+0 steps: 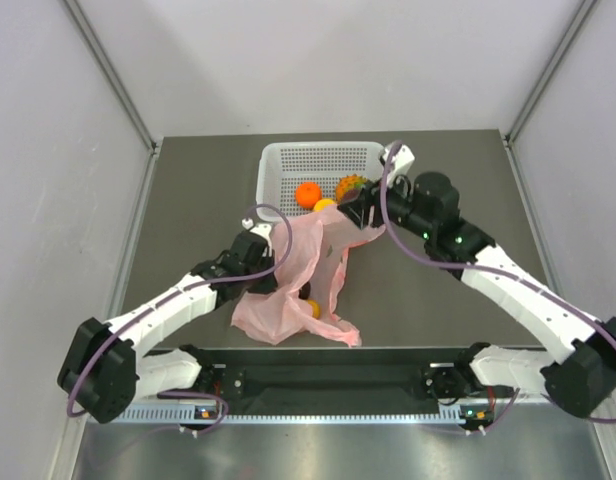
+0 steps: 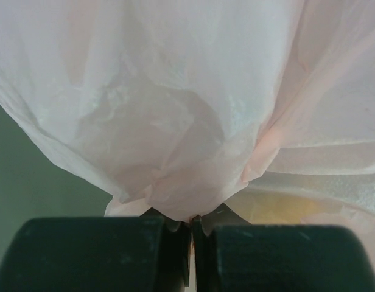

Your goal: Untie the knot of the plastic bag and take out the fruit

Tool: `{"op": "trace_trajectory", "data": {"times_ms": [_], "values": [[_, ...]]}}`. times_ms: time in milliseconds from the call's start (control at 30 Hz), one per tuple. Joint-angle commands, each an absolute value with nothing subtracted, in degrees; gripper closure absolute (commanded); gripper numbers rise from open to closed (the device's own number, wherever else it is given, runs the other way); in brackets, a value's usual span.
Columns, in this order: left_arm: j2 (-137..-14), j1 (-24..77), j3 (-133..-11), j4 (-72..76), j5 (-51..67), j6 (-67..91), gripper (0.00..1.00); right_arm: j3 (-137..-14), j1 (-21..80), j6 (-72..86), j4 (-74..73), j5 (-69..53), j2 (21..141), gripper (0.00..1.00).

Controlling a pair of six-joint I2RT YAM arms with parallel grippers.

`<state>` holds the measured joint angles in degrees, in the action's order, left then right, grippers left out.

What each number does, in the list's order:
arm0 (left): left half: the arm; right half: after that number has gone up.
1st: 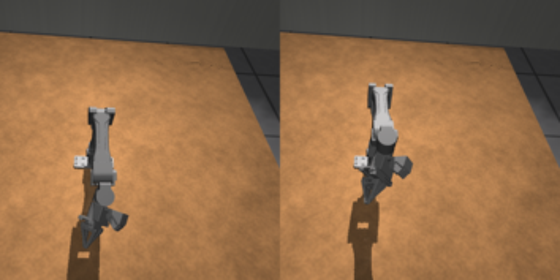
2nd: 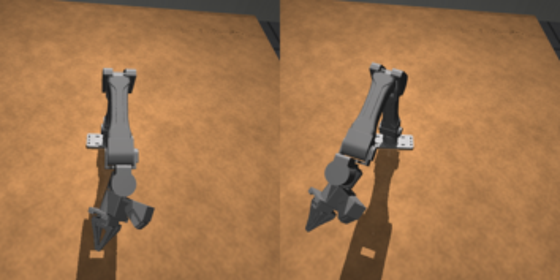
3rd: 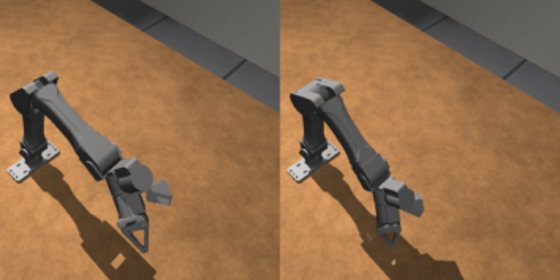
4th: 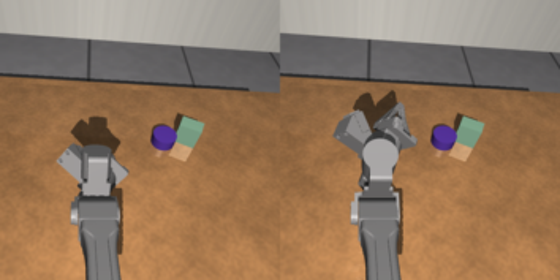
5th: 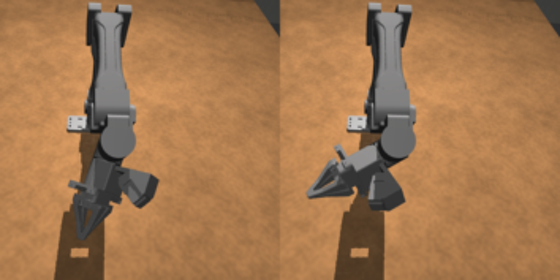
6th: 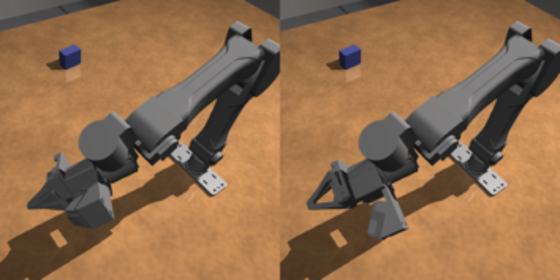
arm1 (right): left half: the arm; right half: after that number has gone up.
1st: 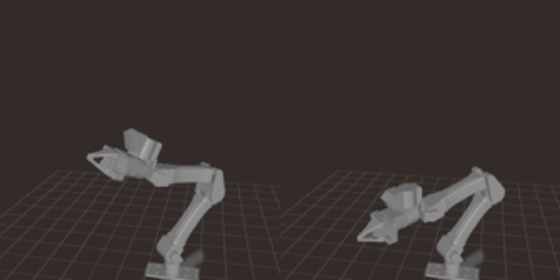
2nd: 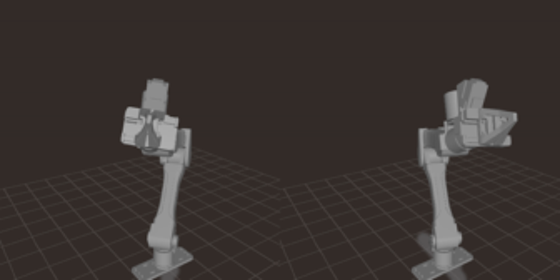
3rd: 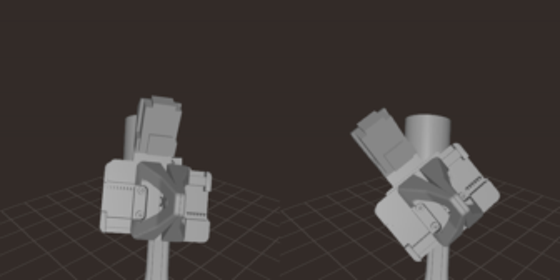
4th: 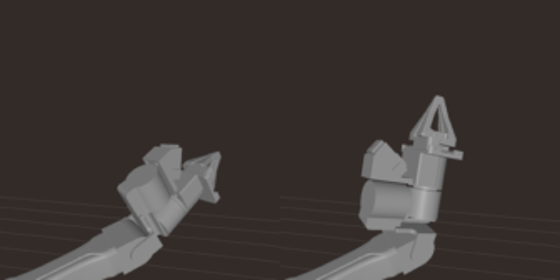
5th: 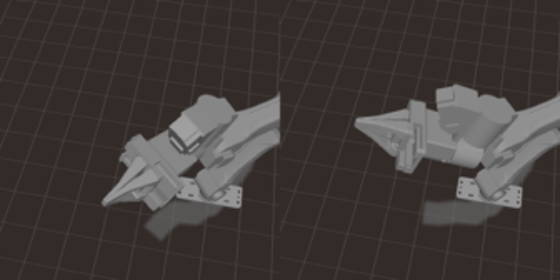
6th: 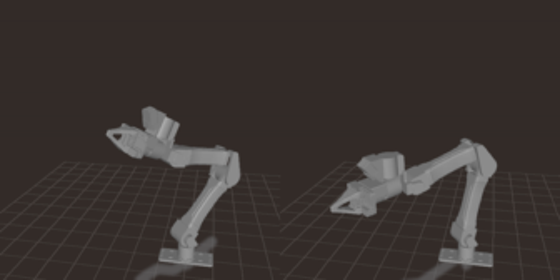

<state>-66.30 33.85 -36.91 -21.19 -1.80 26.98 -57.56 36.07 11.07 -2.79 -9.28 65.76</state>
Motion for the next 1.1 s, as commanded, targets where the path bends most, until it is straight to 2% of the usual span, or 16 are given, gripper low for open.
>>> {"op": "trace_trajectory", "data": {"times_ms": [0, 100, 233, 433, 667, 767, 800, 867, 900, 933, 1067], "values": [[-67.3, 33.8, -40.5, -20.4, -0.3, 25.4, 1.00, -64.9, 33.1, 8.5, 3.4, -20.6, 70.3, 1.00], [-67.3, 33.8, -40.0, -19.6, 2.0, 25.3, 1.00, -70.4, 31.2, 9.4, 5.1, -20.5, 76.7, 1.00], [-65.6, 33.8, -40.1, -18.1, 5.7, 25.0, 1.00, -87.3, 30.6, 7.1, -5.6, -9.4, 94.2, 1.00], [-64.3, 34.0, -42.4, -18.5, 11.5, 24.1, 1.00, -102.2, 30.4, 5.8, -14.1, -5.4, 112.9, 1.00], [-61.3, 34.1, -46.7, -22.4, 11.3, 22.7, 1.00, -106.3, 30.3, 5.5, -19.9, -6.5, 121.1, 0.92], [-60.6, 34.1, -48.7, -23.9, 11.4, 22.2, 1.00, -106.0, 30.4, 5.2, -21.4, -6.8, 121.5, 0.74], [-60.5, 34.1, -49.2, -24.1, 11.4, 22.1, 1.00, -106.0, 30.4, 5.3, -21.7, -6.7, 121.4, 0.53], [-60.5, 34.1, -50.4, -24.3, 11.7, 22.1, 1.00, -105.5, 30.3, 5.5, -22.1, -6.1, 120.4, 0.31], [-60.6, 34.1, -50.8, -24.3, 11.8, 22.2, 1.00, -105.1, 30.3, 5.8, -22.0, -5.7, 119.7, 0.07], [-60.7, 34.1, -51.8, -24.4, 12.2, 22.2, 1.00, -104.3, 30.3, 6.0, -21.8, -5.5, 117.8, 0.01], [-61.2, 34.2, -54.3, -24.8, 13.3, 22.8, 1.00, -101.6, 30.0, 6.9, -20.7, -3.0, 110.1, 0.00]]}}
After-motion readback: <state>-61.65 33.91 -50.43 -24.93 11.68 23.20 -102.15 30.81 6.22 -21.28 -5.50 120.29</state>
